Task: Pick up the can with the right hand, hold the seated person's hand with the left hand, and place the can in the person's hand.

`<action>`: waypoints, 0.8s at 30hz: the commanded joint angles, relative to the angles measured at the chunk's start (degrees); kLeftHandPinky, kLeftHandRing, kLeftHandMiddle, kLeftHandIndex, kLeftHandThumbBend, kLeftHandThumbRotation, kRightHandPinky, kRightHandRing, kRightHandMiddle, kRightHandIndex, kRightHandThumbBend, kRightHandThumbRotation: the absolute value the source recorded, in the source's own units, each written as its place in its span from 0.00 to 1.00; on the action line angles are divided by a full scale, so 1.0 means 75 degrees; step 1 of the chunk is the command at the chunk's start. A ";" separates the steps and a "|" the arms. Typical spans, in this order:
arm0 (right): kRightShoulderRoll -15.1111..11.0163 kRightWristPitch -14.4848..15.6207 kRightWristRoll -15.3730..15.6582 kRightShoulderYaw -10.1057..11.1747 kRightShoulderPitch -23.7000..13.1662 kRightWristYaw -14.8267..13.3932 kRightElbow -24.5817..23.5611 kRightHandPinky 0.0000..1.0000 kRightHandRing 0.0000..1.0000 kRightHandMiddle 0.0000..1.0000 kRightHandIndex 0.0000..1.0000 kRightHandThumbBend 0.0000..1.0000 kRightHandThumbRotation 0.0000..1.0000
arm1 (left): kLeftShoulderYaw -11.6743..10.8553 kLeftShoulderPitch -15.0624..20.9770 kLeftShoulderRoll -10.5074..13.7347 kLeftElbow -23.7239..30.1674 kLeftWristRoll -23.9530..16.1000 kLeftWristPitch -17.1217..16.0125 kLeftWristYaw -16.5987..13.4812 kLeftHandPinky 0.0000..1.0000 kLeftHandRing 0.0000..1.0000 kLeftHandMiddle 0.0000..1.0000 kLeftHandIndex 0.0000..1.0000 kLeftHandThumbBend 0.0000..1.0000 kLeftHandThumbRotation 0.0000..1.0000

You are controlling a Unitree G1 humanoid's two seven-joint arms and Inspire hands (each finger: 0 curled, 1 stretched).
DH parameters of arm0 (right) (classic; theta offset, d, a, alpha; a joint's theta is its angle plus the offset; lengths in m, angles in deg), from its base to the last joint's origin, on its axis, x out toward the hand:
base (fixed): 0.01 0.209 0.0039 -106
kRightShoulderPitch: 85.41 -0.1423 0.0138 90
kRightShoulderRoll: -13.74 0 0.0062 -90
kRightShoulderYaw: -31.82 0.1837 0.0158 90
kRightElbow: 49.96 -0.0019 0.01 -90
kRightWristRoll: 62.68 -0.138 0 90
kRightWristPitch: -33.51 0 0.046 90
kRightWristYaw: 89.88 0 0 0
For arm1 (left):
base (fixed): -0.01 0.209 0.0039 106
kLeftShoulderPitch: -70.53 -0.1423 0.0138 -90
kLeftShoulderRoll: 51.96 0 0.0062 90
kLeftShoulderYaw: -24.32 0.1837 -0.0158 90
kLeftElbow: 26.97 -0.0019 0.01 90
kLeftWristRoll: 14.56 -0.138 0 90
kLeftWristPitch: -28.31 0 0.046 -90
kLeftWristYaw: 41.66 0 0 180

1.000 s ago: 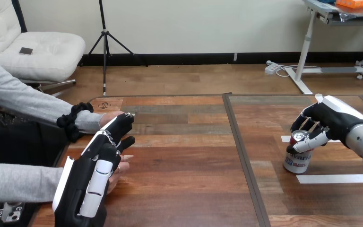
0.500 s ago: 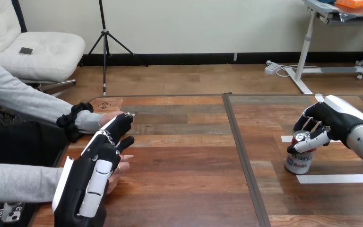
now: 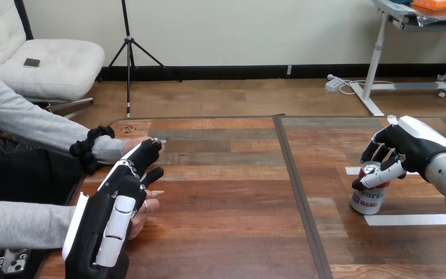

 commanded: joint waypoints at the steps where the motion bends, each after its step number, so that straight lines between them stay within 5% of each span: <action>1: -0.0193 -0.0210 0.0027 -0.0009 -0.0256 -0.0245 -0.0174 0.36 0.42 0.46 0.44 0.77 0.00 | -0.0073 0.0298 -0.0059 0.0158 0.0017 -0.0218 0.0026 0.85 0.92 0.89 0.82 0.58 0.87; 24: -0.0245 -0.0581 -0.0013 0.0011 -0.0208 -0.0450 -0.0168 0.36 0.41 0.45 0.43 0.79 0.00 | -0.0100 0.0344 -0.0102 0.0092 0.0066 -0.0273 0.0111 0.86 0.94 0.90 0.83 0.57 0.88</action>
